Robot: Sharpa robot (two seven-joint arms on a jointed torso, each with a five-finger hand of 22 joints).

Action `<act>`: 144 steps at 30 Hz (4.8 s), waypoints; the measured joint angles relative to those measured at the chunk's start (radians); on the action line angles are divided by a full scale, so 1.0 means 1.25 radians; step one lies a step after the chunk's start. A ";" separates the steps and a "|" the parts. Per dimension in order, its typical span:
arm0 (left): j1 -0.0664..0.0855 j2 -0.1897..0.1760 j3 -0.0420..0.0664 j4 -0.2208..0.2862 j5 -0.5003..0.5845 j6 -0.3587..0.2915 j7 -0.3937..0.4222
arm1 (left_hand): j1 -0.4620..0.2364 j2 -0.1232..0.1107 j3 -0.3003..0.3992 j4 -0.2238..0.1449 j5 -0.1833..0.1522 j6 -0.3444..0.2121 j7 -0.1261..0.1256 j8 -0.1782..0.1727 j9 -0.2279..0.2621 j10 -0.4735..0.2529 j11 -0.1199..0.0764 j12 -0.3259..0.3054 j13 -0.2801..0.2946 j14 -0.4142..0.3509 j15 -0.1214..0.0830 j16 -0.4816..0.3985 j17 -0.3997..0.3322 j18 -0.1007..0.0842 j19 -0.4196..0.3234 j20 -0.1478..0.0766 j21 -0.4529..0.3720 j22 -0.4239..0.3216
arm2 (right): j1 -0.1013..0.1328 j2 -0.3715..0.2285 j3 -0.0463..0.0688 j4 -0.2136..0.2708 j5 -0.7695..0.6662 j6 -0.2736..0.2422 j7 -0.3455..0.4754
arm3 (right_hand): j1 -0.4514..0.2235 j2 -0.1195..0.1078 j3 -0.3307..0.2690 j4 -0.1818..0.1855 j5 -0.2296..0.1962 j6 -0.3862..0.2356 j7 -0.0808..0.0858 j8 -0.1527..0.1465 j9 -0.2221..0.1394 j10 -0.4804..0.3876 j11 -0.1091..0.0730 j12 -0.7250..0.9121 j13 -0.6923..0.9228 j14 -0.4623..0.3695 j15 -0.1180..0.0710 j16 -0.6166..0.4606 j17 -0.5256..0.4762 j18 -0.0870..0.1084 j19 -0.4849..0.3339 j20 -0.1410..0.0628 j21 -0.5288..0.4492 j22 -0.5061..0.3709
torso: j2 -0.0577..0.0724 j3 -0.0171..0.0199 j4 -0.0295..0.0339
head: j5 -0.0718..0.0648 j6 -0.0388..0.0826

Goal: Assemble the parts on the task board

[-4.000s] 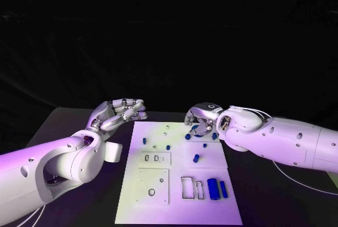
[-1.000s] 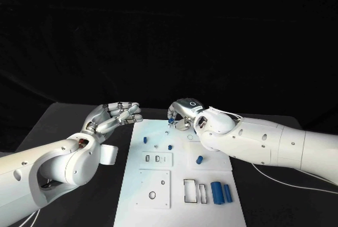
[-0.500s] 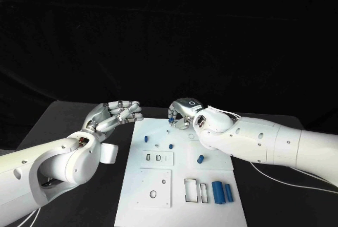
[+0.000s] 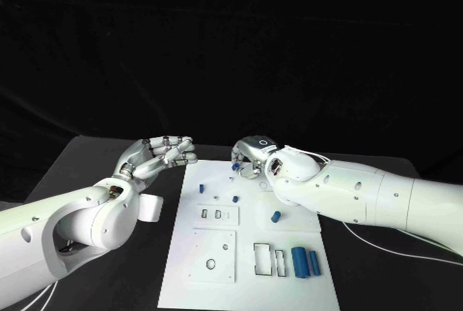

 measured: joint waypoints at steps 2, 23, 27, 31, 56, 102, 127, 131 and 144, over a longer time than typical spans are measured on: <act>0.000 0.000 0.000 0.000 0.000 0.000 0.000 | 0.000 0.000 0.000 0.000 0.000 0.000 0.000 0.000 0.000 0.000 0.000 0.000 0.000 0.000 0.000 0.000 0.000 0.000 0.000 0.000 0.000 0.000 | 0.000 0.000 0.000 0.000 0.000 0.002 0.000 | 0.000 0.000 0.000 0.000 0.000 -0.001 0.001 0.000 0.004 0.000 0.000 0.000 0.000 0.000 0.000 0.000 0.000 0.000 0.000 0.000 0.000 0.000 | 0.000 0.0000 0.0000 | 0.000 0.000; 0.000 0.002 0.000 -0.003 0.000 0.002 -0.001 | 0.000 0.000 0.000 0.000 0.000 -0.003 0.003 0.000 0.001 0.000 0.000 0.000 0.000 0.000 0.000 0.000 0.002 0.000 -0.003 0.003 -0.003 -0.001 | -0.002 0.024 -0.001 -0.031 0.001 0.007 0.000 | -0.012 -0.039 0.021 0.016 -0.010 -0.050 0.022 -0.027 0.004 -0.046 0.023 0.000 -0.009 0.000 0.006 0.001 -0.012 0.000 -0.005 0.011 0.000 -0.004 | 0.002 -0.0005 0.0013 | -0.002 0.004; 0.000 0.002 0.000 -0.003 0.000 0.002 -0.001 | 0.000 0.000 0.000 0.000 -0.003 -0.003 0.003 0.000 0.001 0.000 0.000 0.000 0.000 0.000 0.000 0.000 0.002 0.000 -0.003 0.003 -0.003 -0.001 | -0.002 0.026 0.000 -0.033 0.001 0.008 0.001 | -0.017 -0.055 0.018 0.019 -0.010 -0.073 0.030 -0.041 -0.001 -0.069 0.030 0.000 -0.012 -0.002 0.014 0.003 -0.020 0.000 -0.011 0.017 -0.005 -0.008 | 0.002 -0.0005 0.0008 | -0.002 0.004; 0.001 0.002 0.000 -0.003 0.000 0.003 -0.002 | 0.000 0.000 0.000 0.000 -0.003 -0.003 0.003 0.000 0.001 0.000 0.000 0.000 0.000 0.000 0.000 0.000 0.002 0.000 -0.003 0.003 -0.003 -0.001 | -0.002 0.024 0.000 -0.029 0.001 0.008 0.003 | -0.019 -0.067 -0.006 0.029 -0.010 -0.087 0.038 -0.054 -0.006 -0.092 0.037 0.000 -0.015 -0.001 0.019 0.003 -0.028 0.000 -0.016 0.022 -0.009 -0.013 | 0.002 -0.0005 -0.0001 | 0.000 0.002; 0.001 -0.003 0.000 -0.016 0.003 0.007 -0.003 | 0.000 0.000 0.000 0.000 -0.003 -0.003 0.003 -0.003 0.001 0.000 0.000 0.000 0.000 0.000 0.000 0.000 0.003 0.000 -0.003 0.003 -0.003 -0.001 | 0.012 -0.271 0.012 0.191 0.079 -0.022 -0.001 | 0.028 -0.054 -0.361 0.144 0.058 -0.156 0.034 -0.088 -0.008 0.003 0.022 0.039 0.061 -0.003 0.016 0.026 -0.022 0.000 -0.004 0.019 -0.009 0.013 | -0.004 0.0046 -0.0132 | -0.001 0.004; 0.001 0.001 0.000 -0.023 0.006 0.014 -0.006 | 0.000 0.000 -0.002 -0.002 -0.006 -0.003 0.003 -0.003 0.002 0.000 0.000 -0.004 0.000 0.000 0.000 0.000 0.004 0.000 -0.003 0.003 -0.003 -0.002 | -0.009 -0.228 0.010 0.098 0.207 0.065 -0.017 | 0.184 -0.040 -0.442 0.350 0.138 -0.129 0.007 -0.059 0.067 0.181 -0.008 1.200 0.932 0.000 -0.011 0.155 0.079 -0.037 0.063 0.000 0.093 0.040 | -0.001 0.0104 -0.0127 | -0.002 -0.002; 0.001 0.000 0.000 -0.023 0.007 0.014 -0.009 | 0.000 0.000 -0.002 -0.002 -0.006 -0.003 0.003 -0.003 0.002 0.000 0.000 -0.007 0.001 0.000 0.000 -0.003 0.006 0.000 -0.003 0.003 -0.003 -0.003 | -0.013 -0.226 0.011 0.107 0.188 0.056 -0.012 | 0.177 -0.046 -0.244 0.331 0.124 -0.077 0.007 -0.065 0.051 0.183 -0.017 1.200 0.932 0.000 -0.017 0.155 0.079 -0.045 0.066 -0.009 0.104 0.040 | 0.000 0.0109 -0.0127 | 0.001 -0.004; 0.001 0.000 0.000 -0.024 0.007 0.014 -0.009 | 0.000 0.000 -0.002 -0.002 -0.006 -0.003 0.003 -0.003 0.002 0.000 0.000 -0.007 0.001 0.000 0.000 -0.003 0.006 0.000 -0.003 0.003 -0.003 -0.003 | -0.016 -0.227 0.009 0.125 0.158 0.033 -0.021 | 0.167 -0.056 -0.242 0.332 0.118 -0.073 0.011 -0.058 0.052 0.183 -0.017 1.200 0.932 0.000 -0.018 0.155 0.079 -0.045 0.066 -0.009 0.108 0.040 | 0.000 0.0109 -0.0127 | 0.001 -0.003; 0.001 0.002 0.000 -0.026 0.007 0.014 -0.010 | 0.000 0.000 -0.002 -0.002 -0.006 -0.003 0.003 -0.003 0.003 -0.003 0.003 -0.007 0.001 0.000 0.000 -0.003 0.007 0.000 -0.003 0.003 -0.003 -0.004 | -0.010 -0.207 0.012 0.213 0.011 -0.051 -0.076 | 0.167 -0.064 -0.227 0.324 0.093 -0.070 0.010 -0.057 0.058 0.185 -0.021 1.200 0.932 -0.003 -0.026 0.155 0.079 -0.056 0.066 -0.015 0.114 0.040 | -0.001 0.0101 -0.0132 | -0.007 0.001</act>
